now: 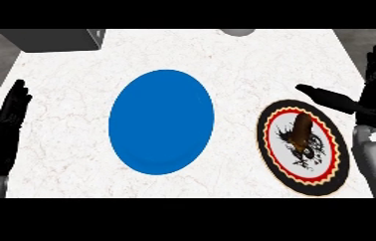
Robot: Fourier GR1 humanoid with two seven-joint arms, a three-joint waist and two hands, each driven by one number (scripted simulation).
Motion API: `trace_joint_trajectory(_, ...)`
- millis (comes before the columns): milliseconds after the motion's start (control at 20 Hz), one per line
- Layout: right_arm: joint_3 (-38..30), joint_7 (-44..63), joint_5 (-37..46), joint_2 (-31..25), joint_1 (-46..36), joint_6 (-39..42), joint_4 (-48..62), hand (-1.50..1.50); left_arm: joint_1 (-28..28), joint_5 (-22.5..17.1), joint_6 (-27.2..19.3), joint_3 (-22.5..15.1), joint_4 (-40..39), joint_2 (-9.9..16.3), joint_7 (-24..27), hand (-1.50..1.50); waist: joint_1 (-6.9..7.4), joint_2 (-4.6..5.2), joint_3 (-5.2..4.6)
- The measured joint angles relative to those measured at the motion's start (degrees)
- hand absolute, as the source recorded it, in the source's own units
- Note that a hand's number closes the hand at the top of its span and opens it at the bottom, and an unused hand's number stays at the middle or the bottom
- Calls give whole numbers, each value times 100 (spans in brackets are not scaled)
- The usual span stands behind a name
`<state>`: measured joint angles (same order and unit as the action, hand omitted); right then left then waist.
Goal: Pick the sweet potato from the plate and place it in the plate
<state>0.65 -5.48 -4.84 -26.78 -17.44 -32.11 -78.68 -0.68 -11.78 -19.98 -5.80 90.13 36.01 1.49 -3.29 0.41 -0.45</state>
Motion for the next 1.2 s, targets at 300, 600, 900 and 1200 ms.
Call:
trace_joint_trajectory(300,-36,-497,1294,930,496,-2483,-206,-150,-352,226,158,-349,-187,-75,217,0,93,-58,14)
trace_joint_trajectory(600,649,107,2893,1893,1259,-3356,-402,-150,-502,377,244,-462,-420,-226,589,0,213,-69,8)
trace_joint_trajectory(900,593,1413,4095,2164,1761,-3042,89,-150,-573,433,266,-468,-385,-235,665,0,259,-49,-12)
trace_joint_trajectory(1200,260,3069,5125,2038,1751,-1941,99,-150,-499,486,290,-461,-471,-244,700,0,249,-40,-25)
